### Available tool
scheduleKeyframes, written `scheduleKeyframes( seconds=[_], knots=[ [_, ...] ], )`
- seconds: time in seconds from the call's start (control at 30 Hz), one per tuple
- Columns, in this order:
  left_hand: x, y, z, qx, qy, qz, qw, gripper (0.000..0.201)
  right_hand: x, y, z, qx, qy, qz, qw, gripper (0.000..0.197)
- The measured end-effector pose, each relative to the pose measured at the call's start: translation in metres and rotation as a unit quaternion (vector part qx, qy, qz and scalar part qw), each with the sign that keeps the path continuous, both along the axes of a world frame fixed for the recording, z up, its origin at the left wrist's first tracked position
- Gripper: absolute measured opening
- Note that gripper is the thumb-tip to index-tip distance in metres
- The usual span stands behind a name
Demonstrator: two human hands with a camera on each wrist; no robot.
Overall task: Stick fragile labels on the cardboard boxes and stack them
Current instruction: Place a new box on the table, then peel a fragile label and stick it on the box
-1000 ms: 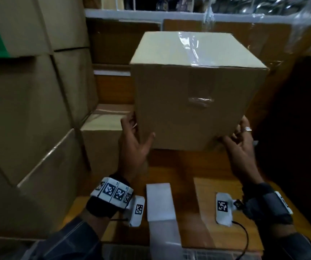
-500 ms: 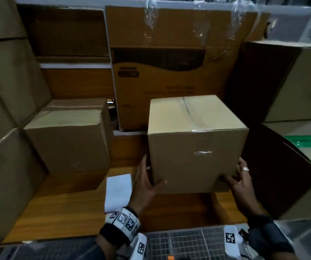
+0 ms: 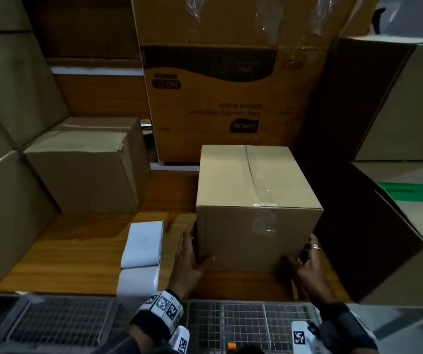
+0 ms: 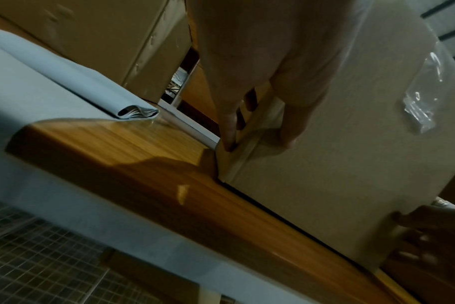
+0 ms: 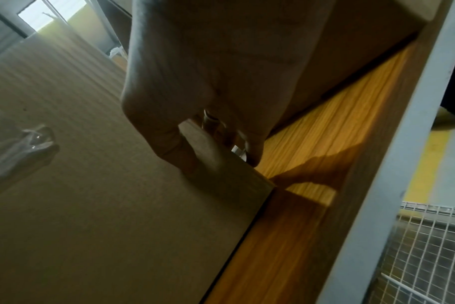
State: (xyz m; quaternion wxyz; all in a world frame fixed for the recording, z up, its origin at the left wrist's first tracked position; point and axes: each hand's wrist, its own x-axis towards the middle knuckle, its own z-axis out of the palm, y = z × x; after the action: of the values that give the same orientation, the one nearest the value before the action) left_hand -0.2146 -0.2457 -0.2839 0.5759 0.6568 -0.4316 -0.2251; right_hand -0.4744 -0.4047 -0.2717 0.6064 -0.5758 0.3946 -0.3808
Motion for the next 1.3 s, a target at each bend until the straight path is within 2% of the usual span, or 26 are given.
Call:
scheduleKeyframes(
  seconds=[0.27,0.37,0.5,0.57,0.6,0.67,0.77,0.83,0.97,1.07,1.17,1.3],
  knots=[
    [-0.002,0.007,-0.007,0.014,-0.003,0.005,1.0,0.094,-0.003,0.006,-0.006,-0.022,0.016,0.018,0.999,0.1],
    [0.006,0.026,-0.007,0.033,-0.055,0.024,0.998,0.085,-0.007,0.019,-0.018,-0.016,0.028,-0.001,0.999,0.103],
    [0.034,0.069,-0.016,0.065,-0.194,0.078,0.976,0.049,-0.015,0.054,-0.028,-0.065,0.111,-0.101,0.987,0.062],
    [0.055,0.09,-0.024,0.099,-0.273,0.11,0.951,0.026,-0.017,0.076,-0.029,-0.078,0.155,-0.129,0.976,0.043],
    [0.065,0.1,-0.03,0.12,-0.301,0.122,0.938,0.022,-0.017,0.087,-0.031,-0.094,0.183,-0.129,0.97,0.038],
    [0.08,0.117,-0.04,0.146,-0.339,0.122,0.921,0.026,-0.015,0.107,-0.035,-0.138,0.218,-0.099,0.961,0.03],
    [0.093,0.138,-0.052,0.169,-0.39,0.09,0.901,0.034,0.005,0.134,-0.041,-0.218,0.233,0.007,0.948,0.026],
    [0.099,0.148,-0.058,0.175,-0.418,0.064,0.889,0.034,0.03,0.148,-0.036,-0.267,0.233,0.089,0.931,0.006],
    [0.116,0.164,-0.063,0.178,-0.445,0.036,0.877,0.025,0.105,0.167,-0.022,-0.328,0.221,0.225,0.891,0.01],
    [0.126,0.179,-0.065,0.169,-0.434,0.039,0.884,0.022,0.168,0.172,-0.018,-0.372,0.266,0.316,0.831,0.02],
    [0.131,0.196,-0.068,0.158,-0.431,0.037,0.888,0.025,0.225,0.176,-0.026,-0.421,0.32,0.332,0.781,0.04],
    [0.13,0.214,-0.069,0.145,-0.433,0.04,0.889,0.023,0.275,0.186,-0.035,-0.482,0.373,0.335,0.719,0.049]
  ],
)
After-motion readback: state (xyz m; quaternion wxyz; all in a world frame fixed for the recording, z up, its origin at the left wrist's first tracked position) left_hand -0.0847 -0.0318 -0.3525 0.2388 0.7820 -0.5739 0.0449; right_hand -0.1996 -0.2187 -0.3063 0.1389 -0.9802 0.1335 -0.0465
